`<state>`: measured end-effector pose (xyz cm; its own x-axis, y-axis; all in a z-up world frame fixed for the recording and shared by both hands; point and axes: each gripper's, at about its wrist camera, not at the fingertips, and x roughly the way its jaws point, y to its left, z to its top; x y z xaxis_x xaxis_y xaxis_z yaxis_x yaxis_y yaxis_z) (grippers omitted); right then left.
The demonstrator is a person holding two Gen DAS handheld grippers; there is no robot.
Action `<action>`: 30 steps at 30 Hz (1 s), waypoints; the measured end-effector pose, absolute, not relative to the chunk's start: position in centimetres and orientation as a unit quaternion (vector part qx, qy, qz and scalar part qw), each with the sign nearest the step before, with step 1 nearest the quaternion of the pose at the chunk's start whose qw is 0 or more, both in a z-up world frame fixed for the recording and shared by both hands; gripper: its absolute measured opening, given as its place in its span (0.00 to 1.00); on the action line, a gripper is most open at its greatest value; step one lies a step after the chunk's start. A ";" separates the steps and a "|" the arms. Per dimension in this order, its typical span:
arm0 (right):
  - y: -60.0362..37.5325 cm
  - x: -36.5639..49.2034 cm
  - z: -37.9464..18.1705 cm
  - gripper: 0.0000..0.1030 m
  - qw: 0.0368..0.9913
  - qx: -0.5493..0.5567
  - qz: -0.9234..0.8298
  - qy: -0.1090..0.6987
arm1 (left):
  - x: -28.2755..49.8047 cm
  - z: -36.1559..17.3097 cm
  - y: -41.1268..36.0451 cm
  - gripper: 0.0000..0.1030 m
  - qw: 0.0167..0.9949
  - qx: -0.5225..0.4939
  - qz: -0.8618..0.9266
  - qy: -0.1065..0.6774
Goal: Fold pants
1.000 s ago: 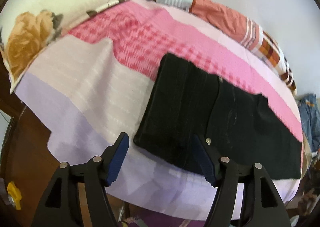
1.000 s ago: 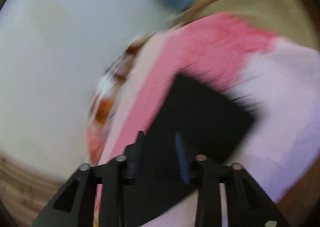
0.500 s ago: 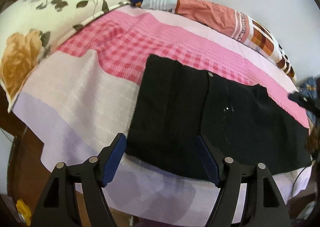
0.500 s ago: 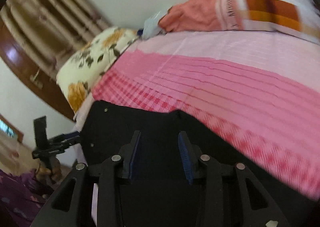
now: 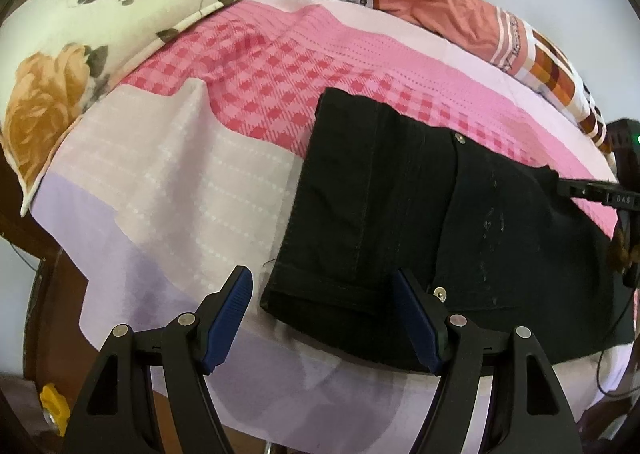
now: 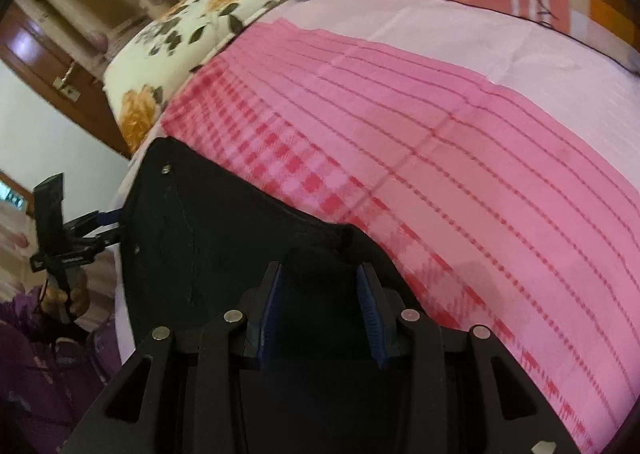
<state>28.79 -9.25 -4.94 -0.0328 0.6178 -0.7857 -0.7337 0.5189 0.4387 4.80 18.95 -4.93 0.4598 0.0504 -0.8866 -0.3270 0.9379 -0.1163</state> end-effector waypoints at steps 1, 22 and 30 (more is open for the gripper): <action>-9.0 28.6 -4.8 0.18 0.695 -0.067 0.490 0.522 | 4.9 -5.0 18.8 0.71 0.842 -0.133 0.112 0.510; -10.0 31.0 -6.5 0.08 0.750 0.009 0.438 0.496 | 5.5 -5.8 20.1 0.88 0.836 -0.169 0.123 0.508; -12.5 32.5 -5.5 0.46 0.766 0.093 0.402 0.493 | 4.3 -2.6 20.4 0.88 0.862 -0.122 0.146 0.470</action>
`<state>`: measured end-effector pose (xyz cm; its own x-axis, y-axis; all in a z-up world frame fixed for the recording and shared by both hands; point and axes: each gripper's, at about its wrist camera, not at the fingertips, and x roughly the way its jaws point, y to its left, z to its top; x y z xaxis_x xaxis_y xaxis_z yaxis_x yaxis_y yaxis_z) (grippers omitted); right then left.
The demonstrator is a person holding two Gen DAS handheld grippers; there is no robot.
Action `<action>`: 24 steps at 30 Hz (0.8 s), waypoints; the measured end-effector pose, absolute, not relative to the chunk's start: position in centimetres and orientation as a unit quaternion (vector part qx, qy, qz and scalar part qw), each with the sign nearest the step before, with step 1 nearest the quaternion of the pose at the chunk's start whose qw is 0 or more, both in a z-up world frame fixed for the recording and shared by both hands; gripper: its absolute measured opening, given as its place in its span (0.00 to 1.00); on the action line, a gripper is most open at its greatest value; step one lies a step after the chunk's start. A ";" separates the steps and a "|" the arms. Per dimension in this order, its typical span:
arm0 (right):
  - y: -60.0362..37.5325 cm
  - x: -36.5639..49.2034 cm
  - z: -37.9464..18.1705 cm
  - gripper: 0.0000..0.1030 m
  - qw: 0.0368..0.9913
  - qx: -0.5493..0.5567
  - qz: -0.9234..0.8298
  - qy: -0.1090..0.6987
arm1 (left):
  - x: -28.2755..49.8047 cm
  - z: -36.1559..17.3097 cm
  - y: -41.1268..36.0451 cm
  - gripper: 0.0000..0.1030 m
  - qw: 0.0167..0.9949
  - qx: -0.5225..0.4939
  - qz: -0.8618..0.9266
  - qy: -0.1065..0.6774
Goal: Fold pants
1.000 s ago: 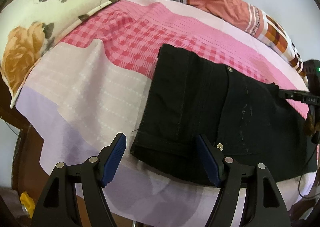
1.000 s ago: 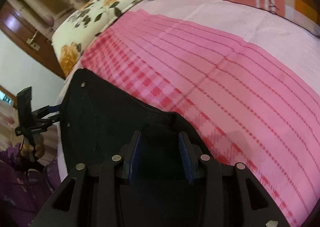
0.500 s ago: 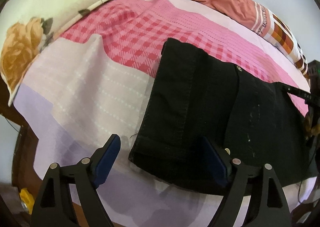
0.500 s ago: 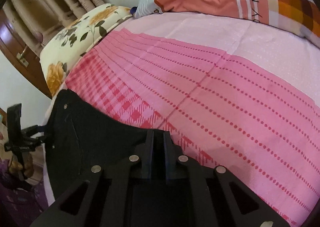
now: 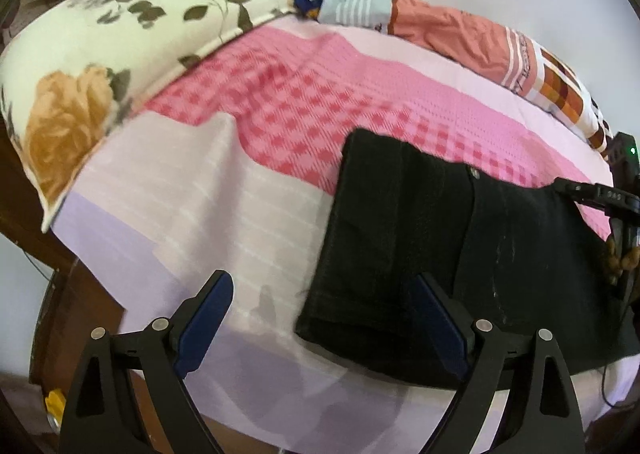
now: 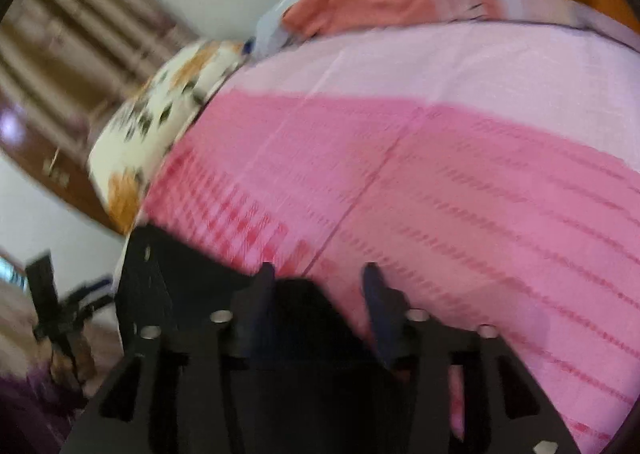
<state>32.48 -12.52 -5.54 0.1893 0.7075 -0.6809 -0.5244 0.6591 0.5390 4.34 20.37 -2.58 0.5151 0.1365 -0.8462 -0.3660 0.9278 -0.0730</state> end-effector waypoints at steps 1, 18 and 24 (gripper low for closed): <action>-13.5 32.7 -5.0 0.46 0.775 0.112 0.390 0.485 | 4.2 -2.2 20.6 0.88 0.864 -0.119 0.149 0.466; -51.4 6.3 -2.6 0.66 0.823 0.449 0.061 0.344 | 2.5 0.4 19.1 0.88 0.892 -0.102 0.118 0.424; -59.4 -1.2 -6.3 0.66 0.797 0.523 -0.030 0.300 | 4.1 -0.2 15.2 0.88 0.892 -0.046 0.085 0.442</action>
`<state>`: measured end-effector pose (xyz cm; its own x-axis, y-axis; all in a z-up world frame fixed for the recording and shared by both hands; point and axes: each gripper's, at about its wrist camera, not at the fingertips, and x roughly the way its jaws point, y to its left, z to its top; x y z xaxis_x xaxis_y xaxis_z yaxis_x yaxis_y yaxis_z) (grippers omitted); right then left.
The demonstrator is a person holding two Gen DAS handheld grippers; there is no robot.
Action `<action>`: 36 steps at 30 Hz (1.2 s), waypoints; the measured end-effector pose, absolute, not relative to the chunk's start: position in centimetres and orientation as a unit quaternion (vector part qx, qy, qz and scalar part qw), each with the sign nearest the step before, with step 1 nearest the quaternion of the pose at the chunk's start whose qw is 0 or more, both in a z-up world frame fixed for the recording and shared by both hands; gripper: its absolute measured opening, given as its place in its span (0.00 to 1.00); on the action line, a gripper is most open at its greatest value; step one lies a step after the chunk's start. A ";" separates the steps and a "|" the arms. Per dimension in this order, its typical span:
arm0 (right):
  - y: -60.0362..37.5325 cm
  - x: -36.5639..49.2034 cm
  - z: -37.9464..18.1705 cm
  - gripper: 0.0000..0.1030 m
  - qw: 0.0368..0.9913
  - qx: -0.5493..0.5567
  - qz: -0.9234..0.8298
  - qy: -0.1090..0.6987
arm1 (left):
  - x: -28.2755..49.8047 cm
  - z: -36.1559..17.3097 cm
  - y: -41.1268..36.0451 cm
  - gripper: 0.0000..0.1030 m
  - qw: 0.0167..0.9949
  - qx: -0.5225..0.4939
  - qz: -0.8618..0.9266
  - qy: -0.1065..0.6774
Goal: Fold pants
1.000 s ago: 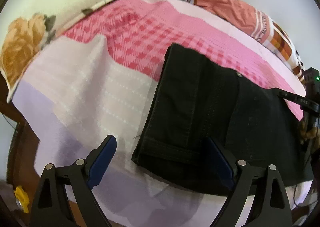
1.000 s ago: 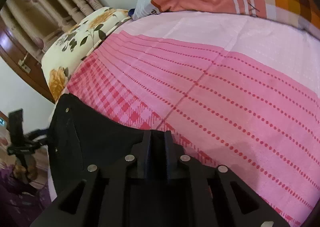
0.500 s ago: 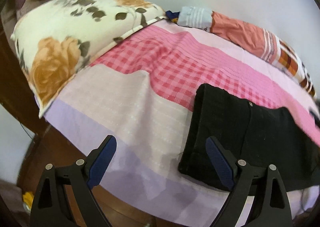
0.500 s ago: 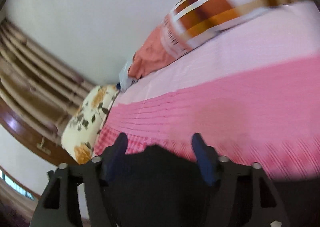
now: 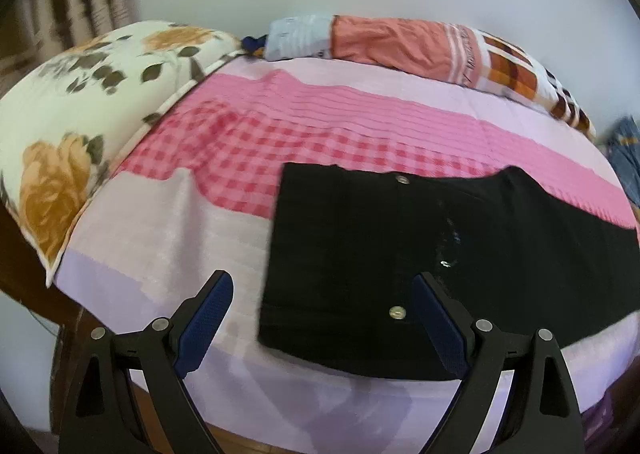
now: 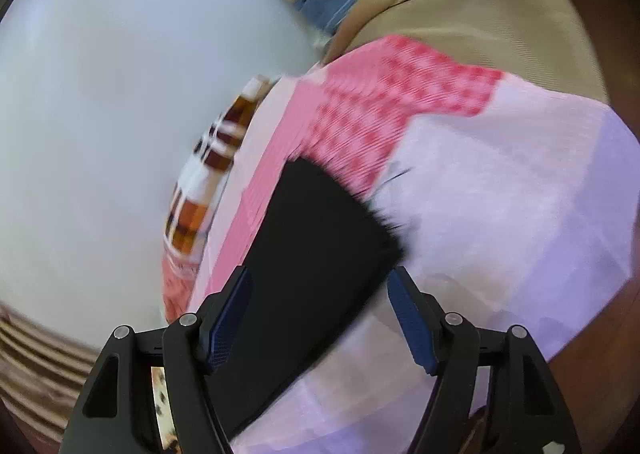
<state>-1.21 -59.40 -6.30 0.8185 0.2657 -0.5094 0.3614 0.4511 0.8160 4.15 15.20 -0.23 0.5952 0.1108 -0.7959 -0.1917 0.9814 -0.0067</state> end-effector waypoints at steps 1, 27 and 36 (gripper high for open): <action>-59.9 -1.6 -6.8 0.66 0.794 0.531 -0.036 0.295 | 4.1 -0.2 14.9 0.88 0.892 -0.045 0.081 0.442; -58.2 3.2 -8.4 0.76 0.793 0.533 0.001 0.294 | 3.8 -1.2 12.9 0.88 0.885 -0.045 0.059 0.459; -56.6 4.1 -8.3 0.10 0.802 0.482 -0.044 0.351 | 3.9 -0.8 12.2 0.88 0.888 -0.037 0.050 0.455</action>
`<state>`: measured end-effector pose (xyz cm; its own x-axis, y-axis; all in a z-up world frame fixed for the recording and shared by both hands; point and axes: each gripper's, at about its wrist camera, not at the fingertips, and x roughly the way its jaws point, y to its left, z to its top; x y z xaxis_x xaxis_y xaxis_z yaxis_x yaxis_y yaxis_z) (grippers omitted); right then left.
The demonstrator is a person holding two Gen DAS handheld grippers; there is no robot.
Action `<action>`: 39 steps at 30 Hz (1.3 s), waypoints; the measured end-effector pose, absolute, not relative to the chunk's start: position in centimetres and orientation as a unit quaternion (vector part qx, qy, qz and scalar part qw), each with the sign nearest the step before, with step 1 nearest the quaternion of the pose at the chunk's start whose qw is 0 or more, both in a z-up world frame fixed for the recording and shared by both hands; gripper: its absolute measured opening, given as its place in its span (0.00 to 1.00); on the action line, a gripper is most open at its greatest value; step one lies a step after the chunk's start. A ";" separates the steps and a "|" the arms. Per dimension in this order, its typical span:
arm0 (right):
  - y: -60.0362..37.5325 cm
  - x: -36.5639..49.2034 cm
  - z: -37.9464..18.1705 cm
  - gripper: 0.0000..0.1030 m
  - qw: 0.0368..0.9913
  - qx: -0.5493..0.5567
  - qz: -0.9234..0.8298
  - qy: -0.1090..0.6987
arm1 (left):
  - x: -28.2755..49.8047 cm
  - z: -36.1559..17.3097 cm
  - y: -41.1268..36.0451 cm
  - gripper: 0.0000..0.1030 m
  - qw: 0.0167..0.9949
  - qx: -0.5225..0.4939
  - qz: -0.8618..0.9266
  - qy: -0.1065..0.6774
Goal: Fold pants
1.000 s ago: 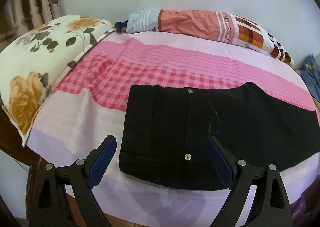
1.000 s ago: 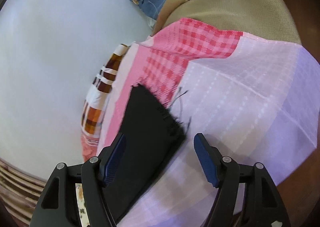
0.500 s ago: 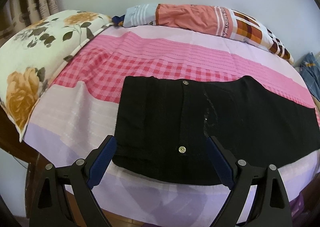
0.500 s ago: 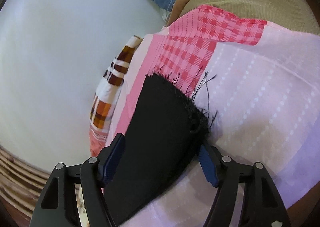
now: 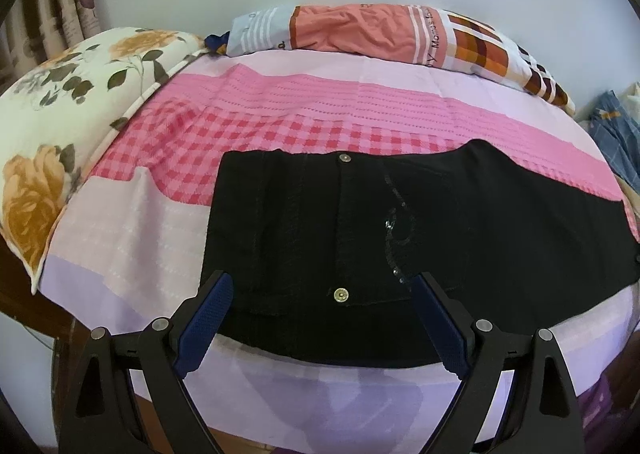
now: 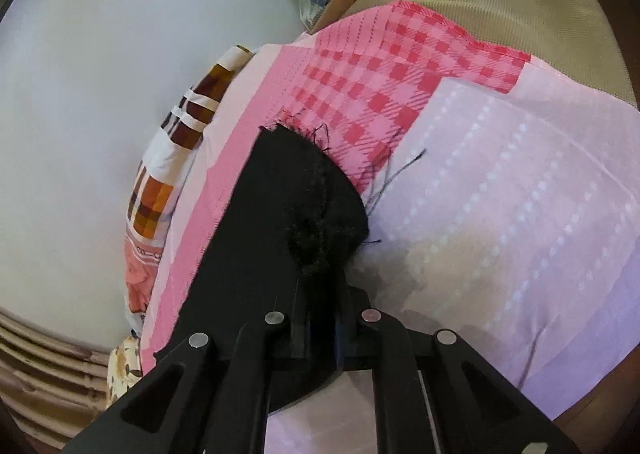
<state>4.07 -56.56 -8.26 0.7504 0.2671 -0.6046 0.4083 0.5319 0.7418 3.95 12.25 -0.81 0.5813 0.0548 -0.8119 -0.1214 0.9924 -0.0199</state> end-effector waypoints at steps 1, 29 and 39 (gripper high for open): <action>-56.4 4.1 -7.9 0.10 0.803 0.485 -0.038 0.346 | 4.1 -0.6 12.3 0.88 0.889 -0.040 0.049 0.454; -21.1 12.1 -5.9 0.10 0.732 0.369 0.289 0.495 | 4.9 -1.5 11.9 0.88 0.875 -0.087 0.025 0.476; -20.0 11.0 -6.7 0.10 0.735 0.341 0.291 0.508 | 5.2 -2.7 12.1 0.88 0.860 -0.111 0.018 0.498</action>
